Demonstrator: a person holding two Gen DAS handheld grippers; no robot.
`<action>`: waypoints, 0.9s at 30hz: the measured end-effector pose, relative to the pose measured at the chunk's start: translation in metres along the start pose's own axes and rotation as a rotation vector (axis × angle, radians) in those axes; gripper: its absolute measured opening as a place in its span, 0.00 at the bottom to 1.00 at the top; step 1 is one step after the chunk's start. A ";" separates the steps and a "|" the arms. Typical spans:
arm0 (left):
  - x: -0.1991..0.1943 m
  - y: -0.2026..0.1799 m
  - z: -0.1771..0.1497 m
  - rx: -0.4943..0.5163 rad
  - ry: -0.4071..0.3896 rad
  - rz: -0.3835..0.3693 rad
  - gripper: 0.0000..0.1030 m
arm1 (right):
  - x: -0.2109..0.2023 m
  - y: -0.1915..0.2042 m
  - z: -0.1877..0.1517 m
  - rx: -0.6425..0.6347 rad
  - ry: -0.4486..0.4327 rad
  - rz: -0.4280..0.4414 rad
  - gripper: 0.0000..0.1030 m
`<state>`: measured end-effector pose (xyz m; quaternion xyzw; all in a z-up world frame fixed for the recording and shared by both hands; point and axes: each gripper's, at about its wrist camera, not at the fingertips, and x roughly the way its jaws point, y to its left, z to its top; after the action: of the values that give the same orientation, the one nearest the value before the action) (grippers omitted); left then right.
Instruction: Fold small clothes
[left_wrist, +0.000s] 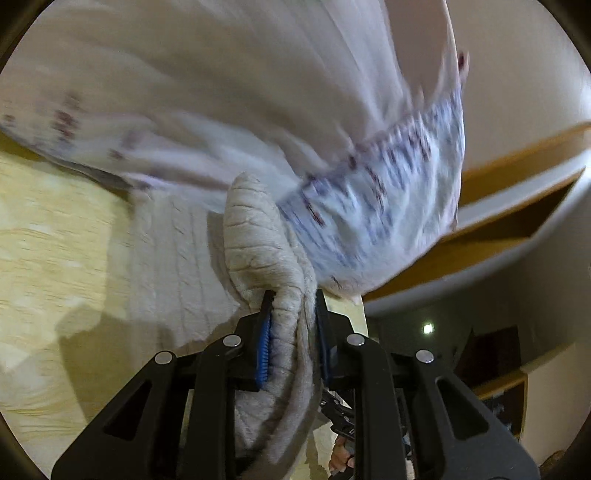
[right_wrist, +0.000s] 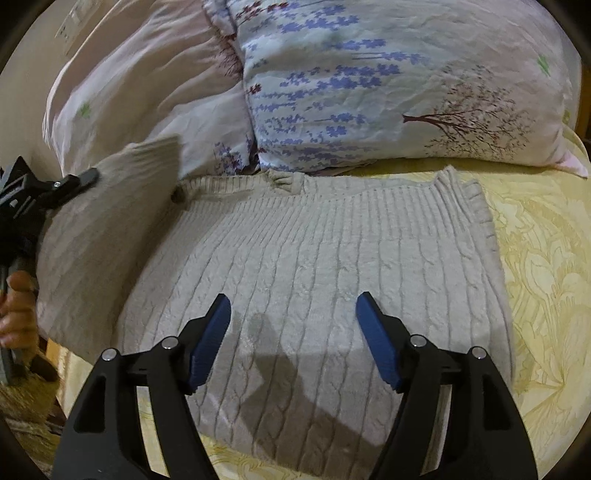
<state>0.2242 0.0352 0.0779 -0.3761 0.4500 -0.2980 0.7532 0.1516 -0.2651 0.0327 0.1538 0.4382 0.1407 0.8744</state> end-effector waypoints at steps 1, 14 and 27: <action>0.011 -0.003 -0.004 0.003 0.021 -0.008 0.19 | -0.003 -0.003 0.000 0.016 -0.004 0.009 0.68; 0.054 -0.044 -0.045 0.154 0.153 -0.037 0.63 | -0.026 -0.037 0.011 0.235 -0.018 0.240 0.68; -0.002 0.029 -0.033 0.083 0.024 0.365 0.73 | 0.041 -0.008 0.037 0.314 0.219 0.427 0.53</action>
<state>0.1973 0.0426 0.0441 -0.2532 0.5072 -0.1789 0.8041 0.2057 -0.2620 0.0211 0.3598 0.5042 0.2678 0.7379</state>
